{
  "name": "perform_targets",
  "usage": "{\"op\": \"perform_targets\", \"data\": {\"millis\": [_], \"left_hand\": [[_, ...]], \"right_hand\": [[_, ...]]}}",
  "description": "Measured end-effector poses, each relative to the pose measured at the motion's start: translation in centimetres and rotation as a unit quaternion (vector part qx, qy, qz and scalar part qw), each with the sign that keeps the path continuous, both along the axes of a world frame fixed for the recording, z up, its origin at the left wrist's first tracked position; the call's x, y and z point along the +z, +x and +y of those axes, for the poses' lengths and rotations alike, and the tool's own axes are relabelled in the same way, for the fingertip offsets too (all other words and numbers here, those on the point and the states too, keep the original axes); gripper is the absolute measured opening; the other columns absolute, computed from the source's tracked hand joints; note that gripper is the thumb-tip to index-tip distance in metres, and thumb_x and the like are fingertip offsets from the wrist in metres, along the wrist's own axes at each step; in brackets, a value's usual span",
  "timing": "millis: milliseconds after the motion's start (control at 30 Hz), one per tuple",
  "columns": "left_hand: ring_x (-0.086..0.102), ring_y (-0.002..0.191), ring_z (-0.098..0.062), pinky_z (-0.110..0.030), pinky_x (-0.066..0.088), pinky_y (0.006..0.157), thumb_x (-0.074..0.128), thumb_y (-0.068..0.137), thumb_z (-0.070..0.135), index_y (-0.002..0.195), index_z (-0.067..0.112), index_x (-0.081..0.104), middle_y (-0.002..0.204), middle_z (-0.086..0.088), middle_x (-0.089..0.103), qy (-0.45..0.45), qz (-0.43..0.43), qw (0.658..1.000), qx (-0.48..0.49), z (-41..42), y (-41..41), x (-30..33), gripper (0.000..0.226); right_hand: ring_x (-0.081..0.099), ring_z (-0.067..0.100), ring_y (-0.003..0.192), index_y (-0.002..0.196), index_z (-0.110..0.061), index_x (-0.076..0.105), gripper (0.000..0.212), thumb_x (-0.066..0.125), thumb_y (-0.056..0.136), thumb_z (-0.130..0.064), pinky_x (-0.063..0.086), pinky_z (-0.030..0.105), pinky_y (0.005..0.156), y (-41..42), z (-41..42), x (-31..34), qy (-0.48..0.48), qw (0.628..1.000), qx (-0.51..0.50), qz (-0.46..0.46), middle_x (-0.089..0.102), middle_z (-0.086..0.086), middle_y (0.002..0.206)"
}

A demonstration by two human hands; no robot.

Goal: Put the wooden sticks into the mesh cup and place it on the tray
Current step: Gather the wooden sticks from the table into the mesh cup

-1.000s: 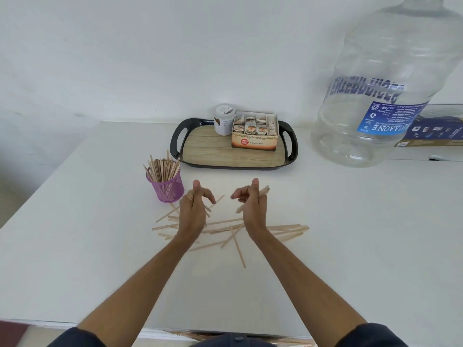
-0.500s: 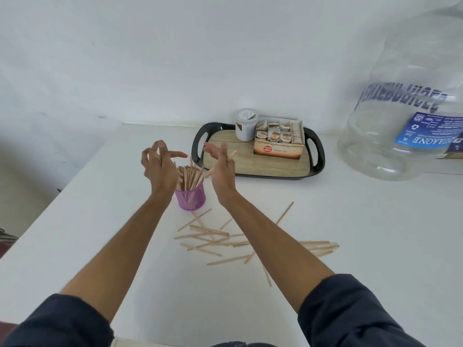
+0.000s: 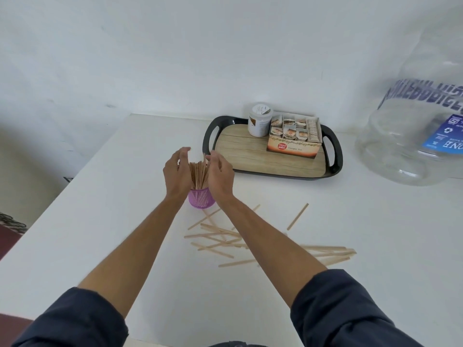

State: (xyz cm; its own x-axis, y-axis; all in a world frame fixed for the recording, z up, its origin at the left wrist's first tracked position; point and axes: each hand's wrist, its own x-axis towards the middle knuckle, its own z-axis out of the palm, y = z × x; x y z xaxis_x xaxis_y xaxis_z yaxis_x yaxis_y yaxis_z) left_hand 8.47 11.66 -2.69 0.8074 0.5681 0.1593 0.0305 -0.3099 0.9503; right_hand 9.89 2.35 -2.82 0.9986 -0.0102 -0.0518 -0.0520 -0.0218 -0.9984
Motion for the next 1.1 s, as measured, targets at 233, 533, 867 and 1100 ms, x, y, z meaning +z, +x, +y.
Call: {"op": "perform_targets", "data": {"millis": [233,533,867,1100], "left_hand": [[0.059,0.088,-0.012,-0.033,0.046,0.089,0.032,0.104,0.035,0.122,0.016,0.064,0.093,0.002,0.065,0.037,0.043,0.998,-0.02,-0.2,-0.6,-0.7,0.041],[0.056,0.104,-0.021,-0.028,0.045,0.087,0.05,0.096,0.023,0.107,0.008,0.061,0.109,-0.006,0.059,0.193,-0.154,0.969,0.029,-1.2,-4.8,-0.6,0.021],[0.062,0.097,-0.034,-0.041,0.051,0.073,0.066,0.077,-0.001,0.105,0.001,0.069,0.108,-0.014,0.068,0.477,0.028,0.867,-0.143,-2.0,-9.6,-6.5,0.028],[0.056,0.118,-0.034,-0.045,0.047,0.085,0.049,0.083,0.005,0.121,0.002,0.063,0.123,-0.015,0.063,0.489,0.093,0.847,-0.188,-1.7,-10.2,-7.2,0.04]], "right_hand": [[0.059,0.018,0.079,0.088,-0.011,0.063,0.039,0.035,0.104,-0.034,0.048,0.042,0.082,-0.2,-1.2,-0.8,-0.097,0.993,0.057,-0.045,0.064,0.0,0.079],[0.063,0.013,0.106,0.117,-0.015,0.069,0.029,0.048,0.099,-0.024,0.048,0.033,0.097,-0.4,-8.1,-1.8,-0.206,0.973,0.066,-0.077,0.071,-0.001,0.117],[0.037,0.023,0.141,0.145,-0.02,0.045,0.046,0.041,0.1,-0.025,0.034,0.049,0.112,-5.0,-10.2,-5.3,-0.485,0.804,0.307,-0.157,0.041,0.005,0.154],[0.03,0.023,0.143,0.147,-0.018,0.038,0.048,0.038,0.102,-0.036,0.03,0.047,0.108,-8.0,-9.0,-7.2,-0.58,0.712,0.302,-0.255,0.035,0.0,0.157]]}}
